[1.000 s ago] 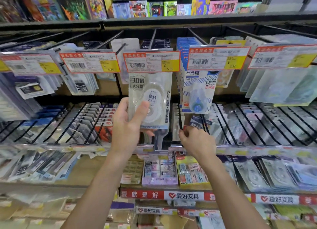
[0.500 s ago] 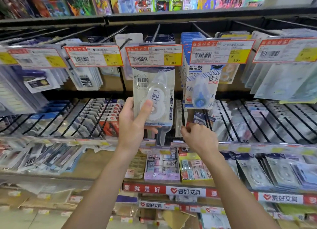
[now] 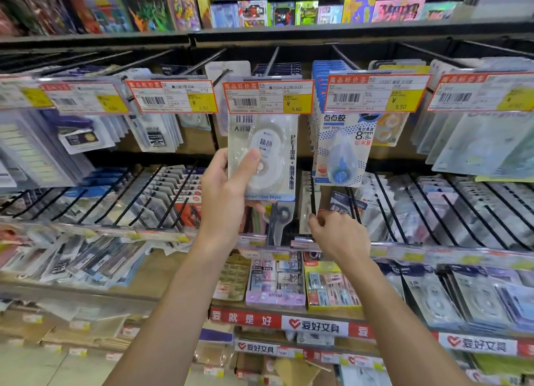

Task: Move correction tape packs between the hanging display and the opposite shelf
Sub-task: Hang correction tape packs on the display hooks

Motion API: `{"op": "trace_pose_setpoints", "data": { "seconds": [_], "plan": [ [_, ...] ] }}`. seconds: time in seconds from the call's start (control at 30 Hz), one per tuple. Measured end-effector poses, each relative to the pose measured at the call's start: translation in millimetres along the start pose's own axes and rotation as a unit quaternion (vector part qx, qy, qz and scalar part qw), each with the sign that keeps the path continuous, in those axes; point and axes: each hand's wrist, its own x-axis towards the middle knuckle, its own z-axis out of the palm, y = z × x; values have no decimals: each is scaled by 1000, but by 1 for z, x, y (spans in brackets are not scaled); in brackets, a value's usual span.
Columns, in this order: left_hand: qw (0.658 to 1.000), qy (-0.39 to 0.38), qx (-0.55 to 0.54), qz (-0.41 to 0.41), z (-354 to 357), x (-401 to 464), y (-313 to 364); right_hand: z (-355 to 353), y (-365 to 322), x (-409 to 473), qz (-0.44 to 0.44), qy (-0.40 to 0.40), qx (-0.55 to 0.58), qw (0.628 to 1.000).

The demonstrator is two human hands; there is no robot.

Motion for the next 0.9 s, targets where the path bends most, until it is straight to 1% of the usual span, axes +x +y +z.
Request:
{"op": "trace_pose_setpoints", "data": {
  "seconds": [0.17, 0.3, 0.53, 0.83, 0.9],
  "plan": [
    [999, -7, -24, -48, -2, -14, 3, -1, 0, -1, 1, 4, 11, 1000],
    [998, -1, -23, -57, -3, -18, 3, -1, 0, -2, -2, 8, 10, 1000],
    [999, 2, 18, -27, -1, -21, -5, -2, -1, -3, 2, 14, 15, 1000],
    [1000, -6, -7, 1, -4, -16, -18, -3, 0, -4, 1, 15, 10, 1000],
    [1000, 11, -14, -7, -6, -10, -25, -3, 0, -4, -3, 20, 6, 1000]
  ]
}}
